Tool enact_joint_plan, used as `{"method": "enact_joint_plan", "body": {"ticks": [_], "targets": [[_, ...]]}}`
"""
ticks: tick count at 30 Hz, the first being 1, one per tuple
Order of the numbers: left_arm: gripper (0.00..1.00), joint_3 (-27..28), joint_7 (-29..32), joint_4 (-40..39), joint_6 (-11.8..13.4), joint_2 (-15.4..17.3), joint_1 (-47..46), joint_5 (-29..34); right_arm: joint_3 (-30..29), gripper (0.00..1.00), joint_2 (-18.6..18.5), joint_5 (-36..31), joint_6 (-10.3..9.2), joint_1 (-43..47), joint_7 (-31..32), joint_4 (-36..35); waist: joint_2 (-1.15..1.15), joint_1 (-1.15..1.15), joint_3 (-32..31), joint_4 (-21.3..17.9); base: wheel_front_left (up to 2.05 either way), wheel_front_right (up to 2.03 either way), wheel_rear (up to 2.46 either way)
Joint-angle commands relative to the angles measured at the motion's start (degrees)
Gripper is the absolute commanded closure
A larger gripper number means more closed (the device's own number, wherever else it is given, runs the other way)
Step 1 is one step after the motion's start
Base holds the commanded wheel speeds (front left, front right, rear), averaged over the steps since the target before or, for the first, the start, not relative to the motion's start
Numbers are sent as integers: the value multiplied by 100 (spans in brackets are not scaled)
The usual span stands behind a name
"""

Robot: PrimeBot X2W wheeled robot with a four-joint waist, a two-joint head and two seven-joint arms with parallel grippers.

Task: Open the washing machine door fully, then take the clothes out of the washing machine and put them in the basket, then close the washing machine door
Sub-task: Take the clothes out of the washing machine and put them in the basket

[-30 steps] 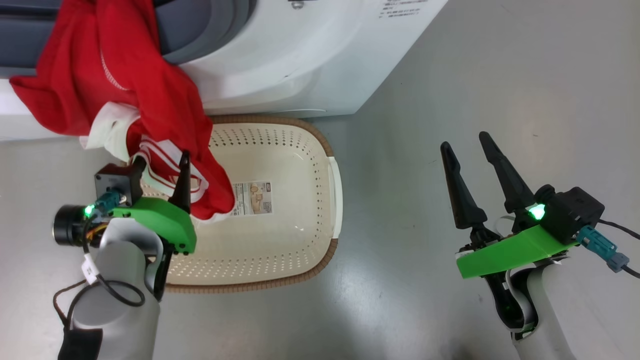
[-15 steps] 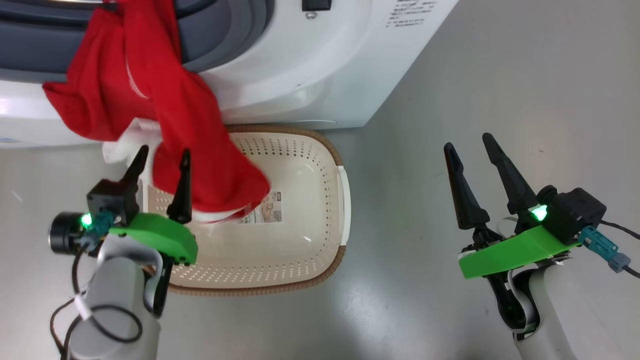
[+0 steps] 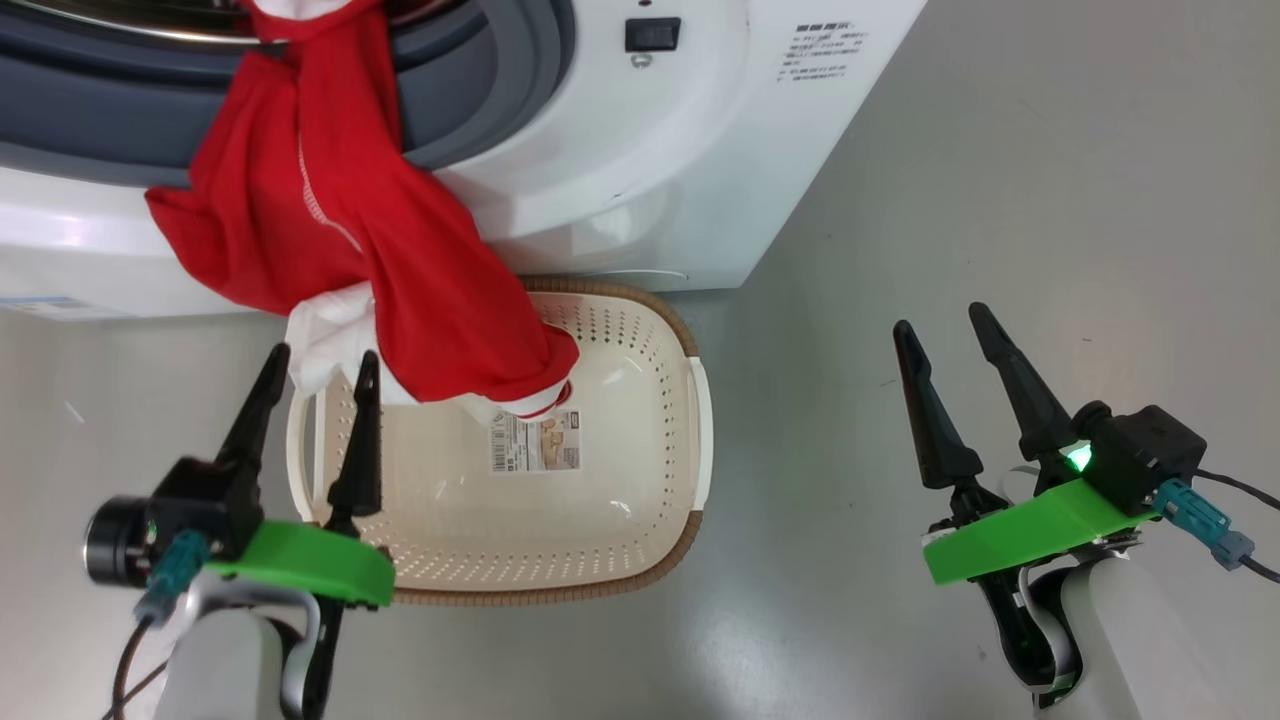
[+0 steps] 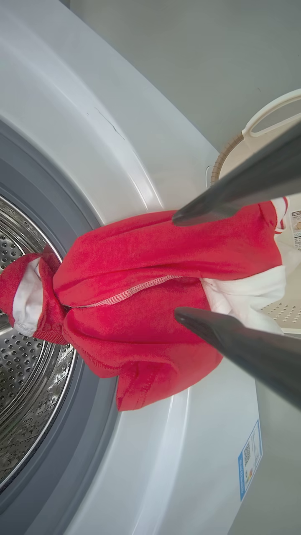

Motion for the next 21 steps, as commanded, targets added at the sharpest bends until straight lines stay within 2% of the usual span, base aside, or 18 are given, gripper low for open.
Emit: {"method": "enact_joint_plan", "body": {"ticks": [1, 10, 21], "targets": [[0, 201, -29, -216, -29, 105, 196, -67, 109, 0, 12, -56, 28, 118, -37, -110, 0, 0, -26, 5, 0, 0, 0], [0, 299, -29, -823, -30, 70, 661, -125, 87, 0, 12, -45, 28, 146, -37, -118, 0, 0, -69, 0, 0, 0, 0], [0, 218, -29, -738, -31, 51, 445, -190, 40, 0, 12, -37, 28, 162, -37, -144, 0, 0, -35, 26, 0, 0, 0]]}}
